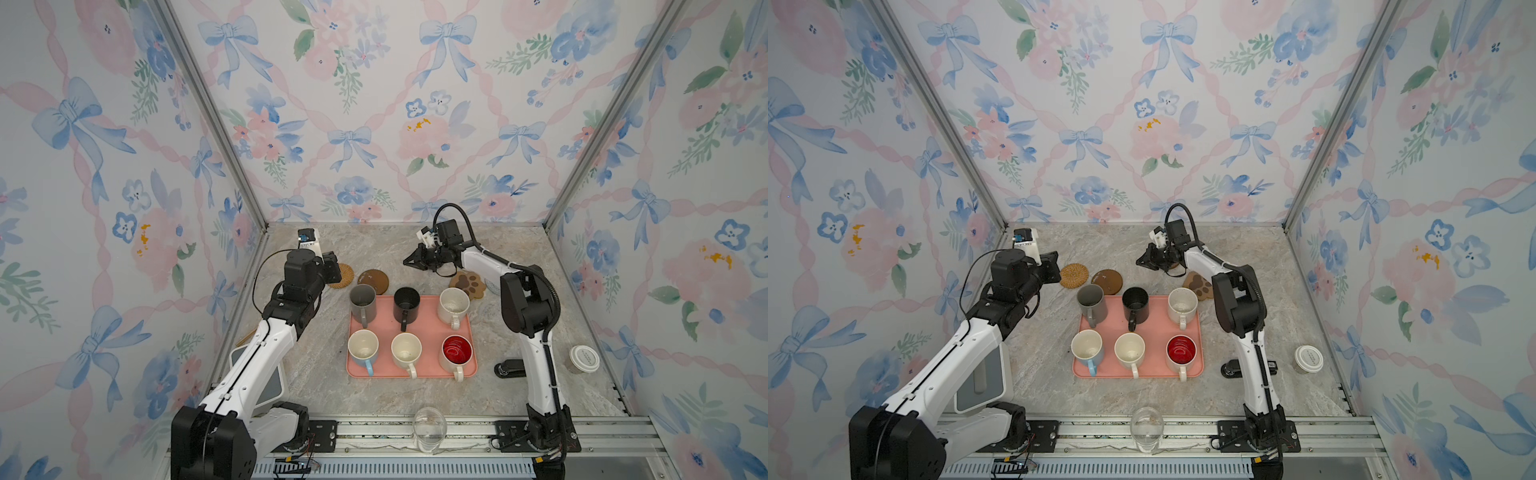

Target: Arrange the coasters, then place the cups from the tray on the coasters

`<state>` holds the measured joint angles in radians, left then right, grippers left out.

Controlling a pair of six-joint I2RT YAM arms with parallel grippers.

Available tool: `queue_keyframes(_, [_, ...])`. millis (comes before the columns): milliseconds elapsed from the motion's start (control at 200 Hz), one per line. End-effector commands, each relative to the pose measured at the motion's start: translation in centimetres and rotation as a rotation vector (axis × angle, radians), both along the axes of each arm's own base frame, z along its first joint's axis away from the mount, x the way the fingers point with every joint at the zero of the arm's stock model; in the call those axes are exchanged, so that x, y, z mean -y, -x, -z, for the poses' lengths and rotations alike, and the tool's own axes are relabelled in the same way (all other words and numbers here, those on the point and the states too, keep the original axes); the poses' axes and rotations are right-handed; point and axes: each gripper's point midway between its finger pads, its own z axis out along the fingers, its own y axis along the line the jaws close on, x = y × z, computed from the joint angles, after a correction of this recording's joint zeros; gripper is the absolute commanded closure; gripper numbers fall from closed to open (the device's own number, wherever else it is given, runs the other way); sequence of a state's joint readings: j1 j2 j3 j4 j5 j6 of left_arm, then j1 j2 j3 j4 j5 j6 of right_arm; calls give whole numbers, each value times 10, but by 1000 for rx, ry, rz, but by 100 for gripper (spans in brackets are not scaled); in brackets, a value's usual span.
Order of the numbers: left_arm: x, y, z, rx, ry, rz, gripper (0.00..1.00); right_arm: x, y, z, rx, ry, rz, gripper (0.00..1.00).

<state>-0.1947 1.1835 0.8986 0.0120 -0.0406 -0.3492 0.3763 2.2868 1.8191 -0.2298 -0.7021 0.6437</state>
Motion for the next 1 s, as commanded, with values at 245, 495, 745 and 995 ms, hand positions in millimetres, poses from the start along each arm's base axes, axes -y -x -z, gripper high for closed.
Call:
queue_keyframes(245, [-10, -71, 83, -225, -6, 15, 100, 34, 16, -68, 171, 4, 47, 100])
queue_keyframes(495, [-5, -106, 141, -356, 86, 62, 100, 41, 31, -76, 199, 15, 47, 100])
queue_keyframes(745, [-8, -124, 190, -458, 92, 13, 100, 42, 43, -74, 193, 6, 40, 100])
queue_keyframes(995, [-2, -117, 232, -551, 75, -10, 100, 41, 44, -67, 179, -4, 38, 100])
